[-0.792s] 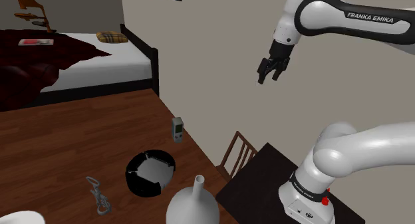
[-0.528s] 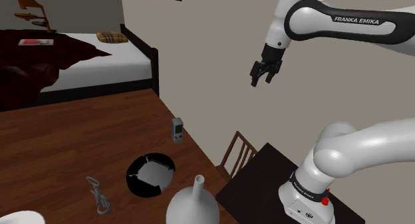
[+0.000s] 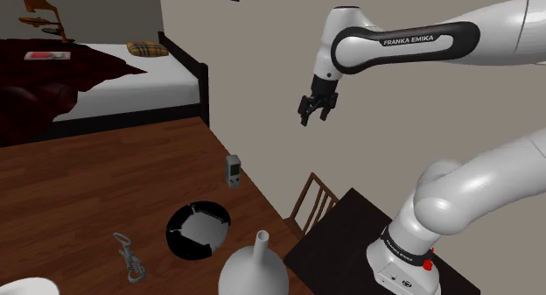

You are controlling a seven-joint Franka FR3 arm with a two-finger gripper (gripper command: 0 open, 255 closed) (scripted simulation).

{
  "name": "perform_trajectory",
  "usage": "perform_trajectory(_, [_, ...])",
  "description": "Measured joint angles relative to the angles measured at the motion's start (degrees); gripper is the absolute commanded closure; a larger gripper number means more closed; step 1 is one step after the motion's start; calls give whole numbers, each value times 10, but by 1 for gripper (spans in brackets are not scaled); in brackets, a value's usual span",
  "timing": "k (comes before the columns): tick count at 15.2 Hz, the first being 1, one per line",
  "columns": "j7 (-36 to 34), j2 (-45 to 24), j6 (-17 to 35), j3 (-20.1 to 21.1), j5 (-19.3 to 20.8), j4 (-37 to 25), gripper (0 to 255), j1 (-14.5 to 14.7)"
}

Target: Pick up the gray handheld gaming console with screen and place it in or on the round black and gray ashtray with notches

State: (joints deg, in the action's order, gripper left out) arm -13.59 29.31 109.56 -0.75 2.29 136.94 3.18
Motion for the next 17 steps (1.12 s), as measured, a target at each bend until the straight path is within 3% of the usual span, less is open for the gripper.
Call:
perform_trajectory(9, [-28,-185,105,27,-14,-63,0,22])
perform_trajectory(17, [-52,-355,162,48,-12,-162,0,41])
